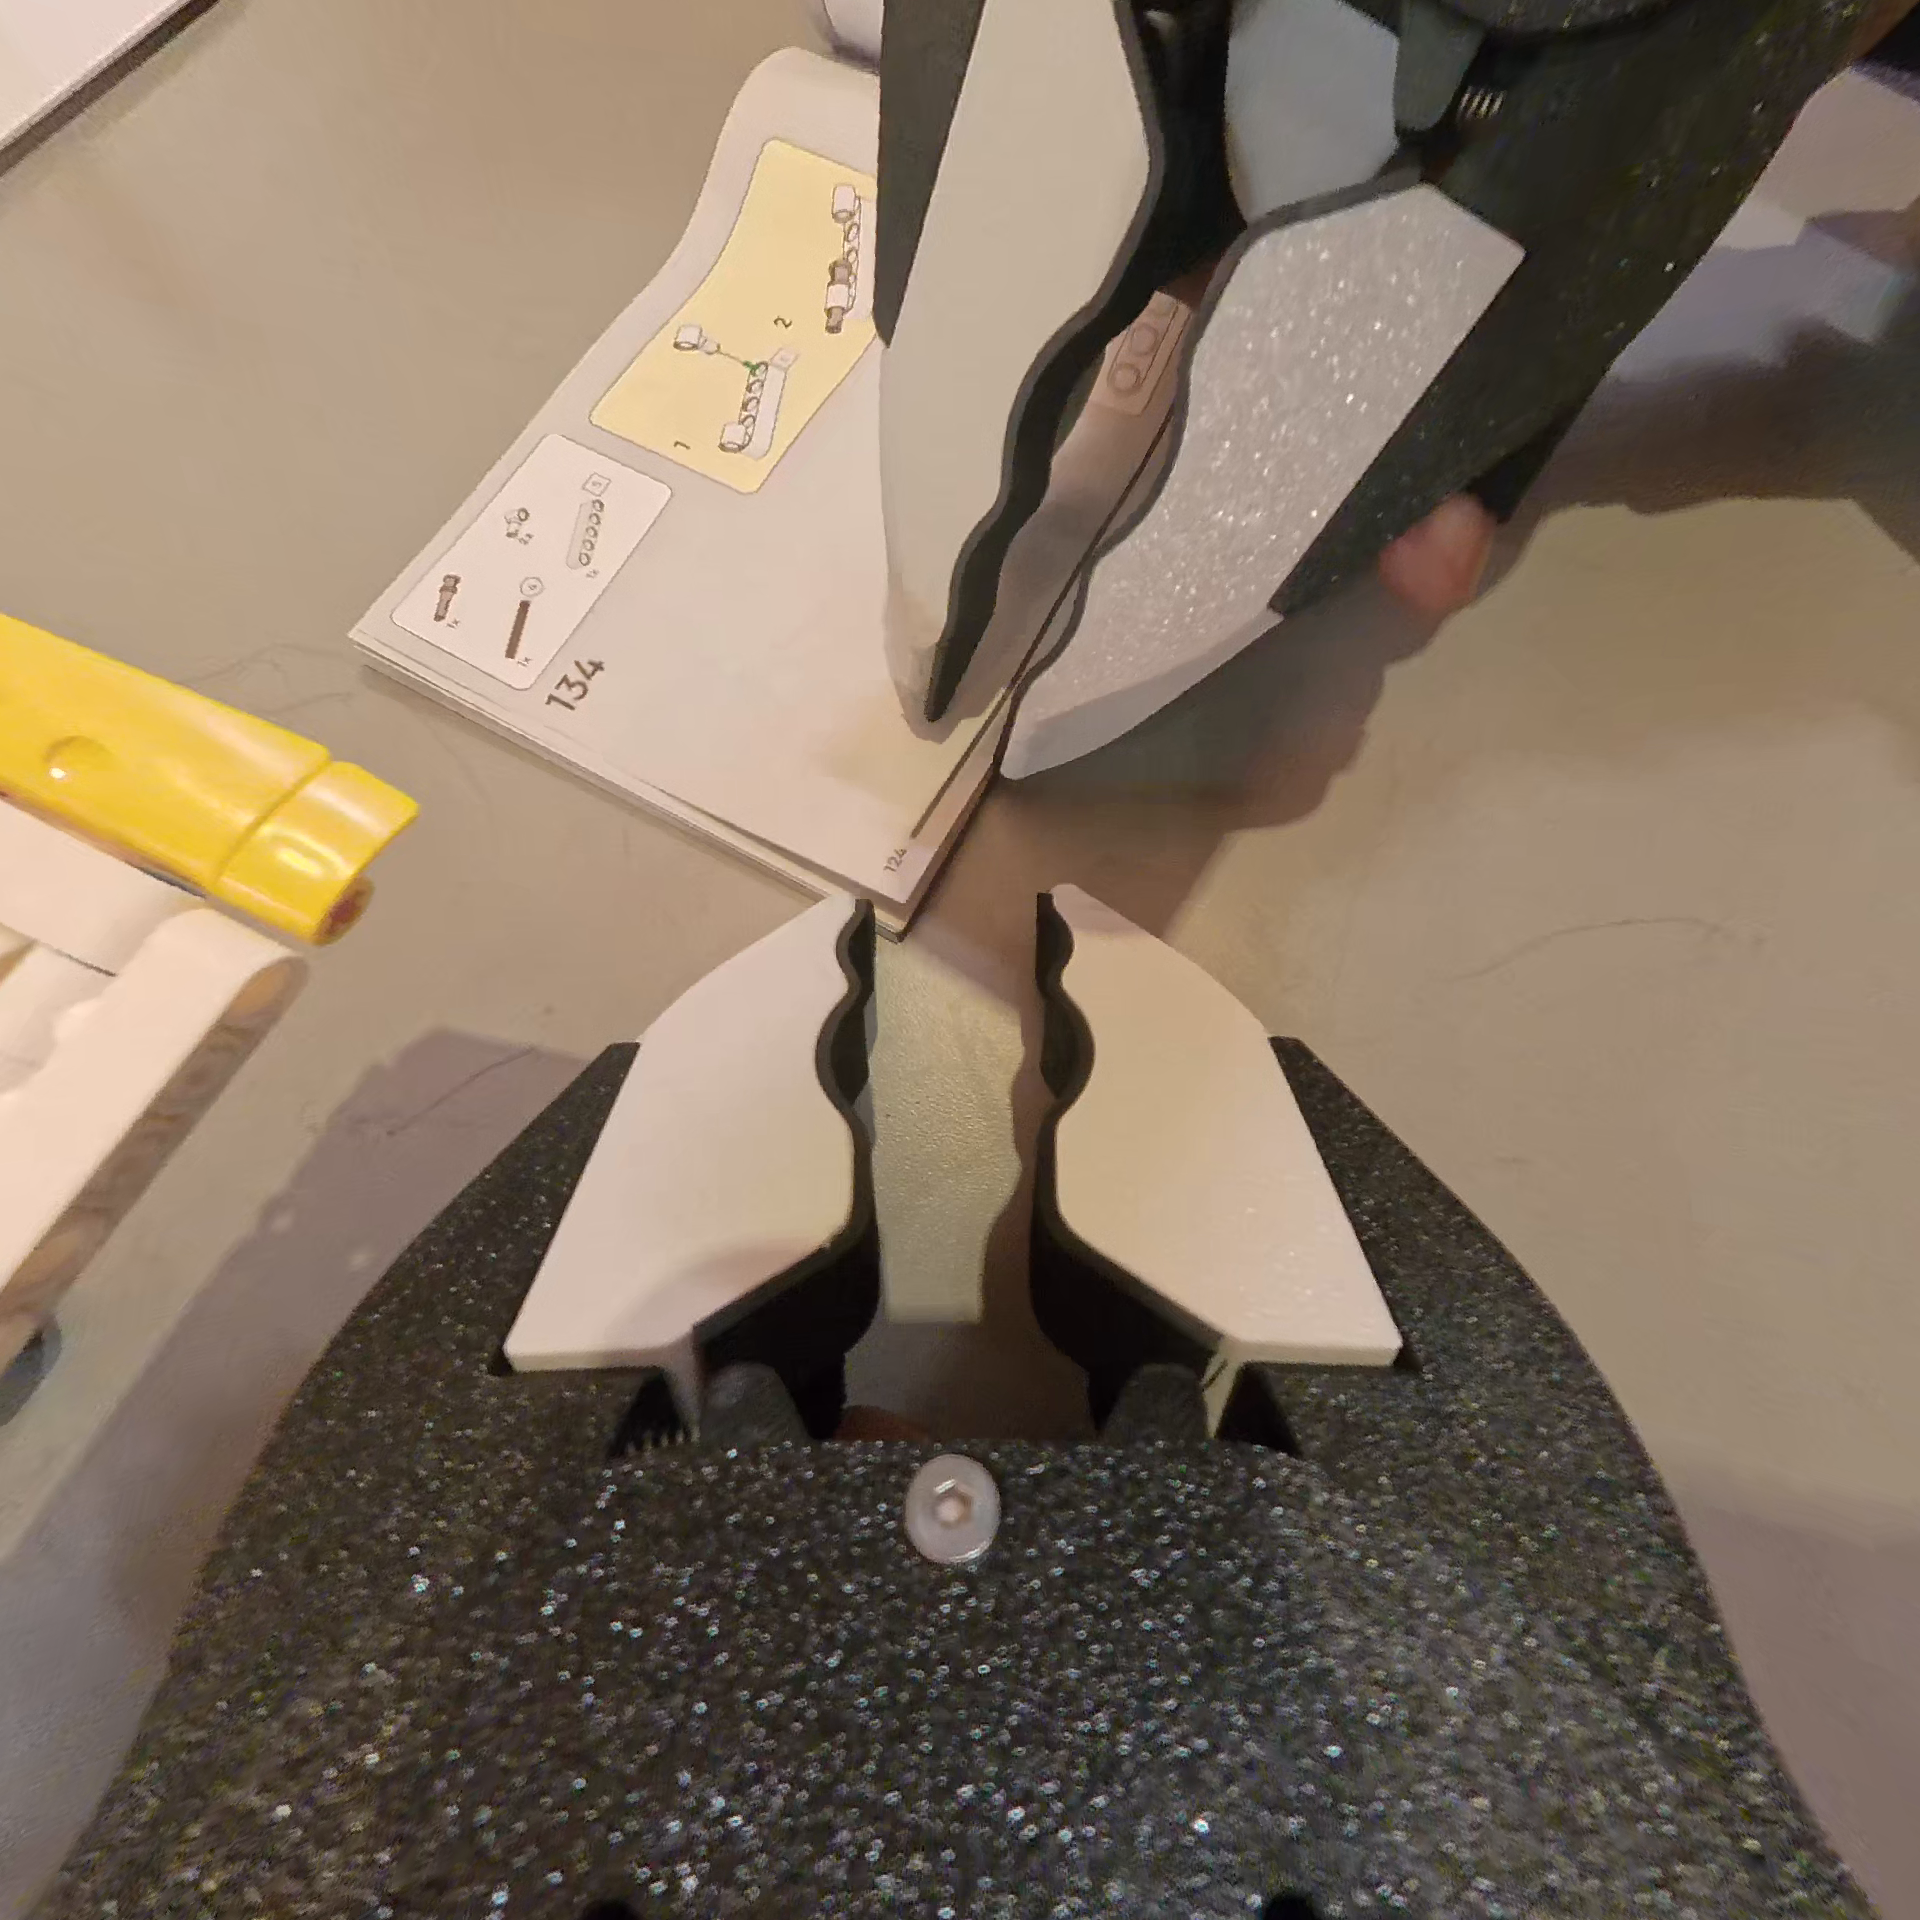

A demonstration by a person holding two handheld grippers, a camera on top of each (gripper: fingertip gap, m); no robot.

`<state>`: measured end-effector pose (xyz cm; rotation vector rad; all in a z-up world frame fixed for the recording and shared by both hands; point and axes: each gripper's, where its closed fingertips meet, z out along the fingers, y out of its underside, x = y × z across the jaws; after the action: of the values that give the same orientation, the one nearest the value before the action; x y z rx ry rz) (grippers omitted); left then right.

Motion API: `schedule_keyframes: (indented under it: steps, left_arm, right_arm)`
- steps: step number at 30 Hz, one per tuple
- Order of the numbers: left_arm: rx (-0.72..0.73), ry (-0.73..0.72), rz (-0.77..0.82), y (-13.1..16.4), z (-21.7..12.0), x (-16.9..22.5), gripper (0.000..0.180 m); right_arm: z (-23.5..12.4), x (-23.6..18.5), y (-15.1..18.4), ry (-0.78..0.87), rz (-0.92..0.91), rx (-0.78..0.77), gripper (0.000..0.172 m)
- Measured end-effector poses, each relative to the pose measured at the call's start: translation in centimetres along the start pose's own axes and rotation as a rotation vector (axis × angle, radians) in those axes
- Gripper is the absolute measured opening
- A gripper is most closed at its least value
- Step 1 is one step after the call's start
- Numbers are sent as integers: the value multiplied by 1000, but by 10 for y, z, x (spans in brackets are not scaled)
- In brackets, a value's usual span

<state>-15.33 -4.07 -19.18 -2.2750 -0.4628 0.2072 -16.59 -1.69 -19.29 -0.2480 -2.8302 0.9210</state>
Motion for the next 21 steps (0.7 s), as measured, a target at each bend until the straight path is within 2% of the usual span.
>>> schedule_keyframes:
  steps: [12,21]
  left_arm:
    - [5,-4,2,-1,0,0,31]
    - [23,-12,-10,-3,-1,-2,31]
  right_arm:
    - [-6,3,-4,23,33,31,5]
    - [-7,4,-4,29,45,41,5]
